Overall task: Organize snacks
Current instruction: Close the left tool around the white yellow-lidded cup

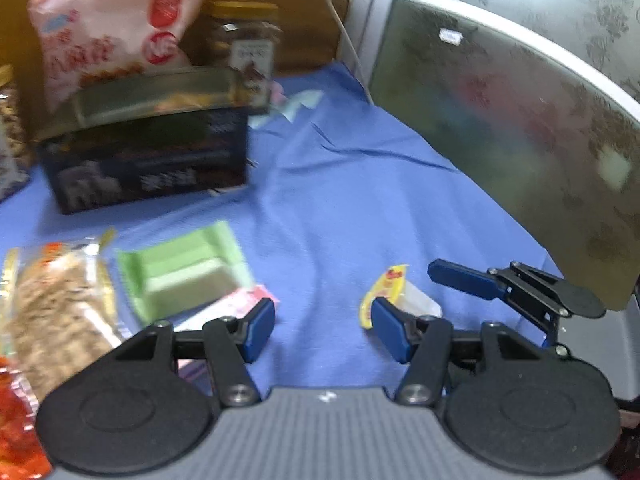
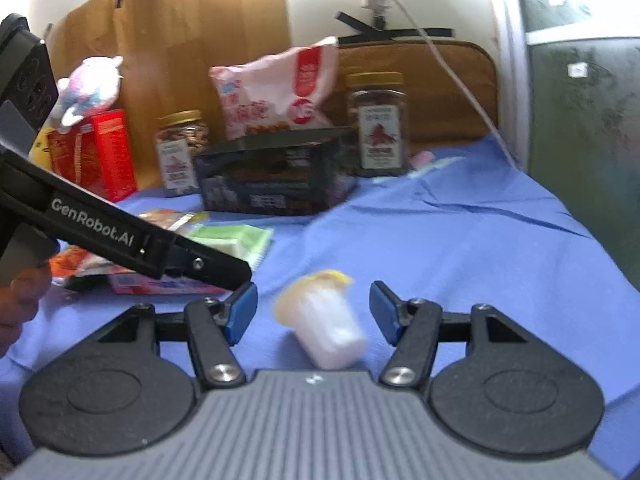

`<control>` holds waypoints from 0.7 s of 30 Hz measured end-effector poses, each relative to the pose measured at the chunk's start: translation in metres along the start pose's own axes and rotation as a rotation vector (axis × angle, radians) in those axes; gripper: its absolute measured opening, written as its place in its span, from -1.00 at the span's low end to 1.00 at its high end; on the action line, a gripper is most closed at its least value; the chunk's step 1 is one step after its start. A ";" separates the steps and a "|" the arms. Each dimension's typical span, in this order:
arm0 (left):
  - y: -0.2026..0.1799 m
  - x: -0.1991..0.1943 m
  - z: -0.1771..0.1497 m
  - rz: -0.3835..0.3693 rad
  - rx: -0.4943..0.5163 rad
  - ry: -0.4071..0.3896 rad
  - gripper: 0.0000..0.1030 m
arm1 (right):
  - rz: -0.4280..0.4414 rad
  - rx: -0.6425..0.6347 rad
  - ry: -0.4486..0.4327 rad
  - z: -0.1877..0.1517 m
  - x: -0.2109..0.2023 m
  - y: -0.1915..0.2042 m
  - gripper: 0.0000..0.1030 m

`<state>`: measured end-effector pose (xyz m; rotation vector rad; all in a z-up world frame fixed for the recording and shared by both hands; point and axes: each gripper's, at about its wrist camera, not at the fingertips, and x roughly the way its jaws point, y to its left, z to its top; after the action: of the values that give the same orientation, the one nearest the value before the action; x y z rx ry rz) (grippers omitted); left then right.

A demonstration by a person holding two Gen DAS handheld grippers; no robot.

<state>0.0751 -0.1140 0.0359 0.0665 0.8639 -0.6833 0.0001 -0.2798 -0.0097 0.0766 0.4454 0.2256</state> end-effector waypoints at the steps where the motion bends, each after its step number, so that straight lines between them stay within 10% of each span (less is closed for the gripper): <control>1: -0.002 0.003 0.001 -0.013 -0.003 0.011 0.06 | -0.007 0.008 0.004 -0.001 0.000 -0.004 0.25; 12: -0.012 0.026 0.005 -0.115 -0.042 0.079 0.06 | 0.062 -0.013 0.062 -0.014 -0.002 -0.013 0.23; 21: -0.019 0.031 0.004 -0.144 -0.013 0.069 0.00 | 0.028 -0.089 0.065 -0.008 0.006 -0.001 -0.22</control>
<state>0.0806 -0.1461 0.0202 0.0164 0.9461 -0.8139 0.0022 -0.2794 -0.0192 -0.0122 0.4983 0.2753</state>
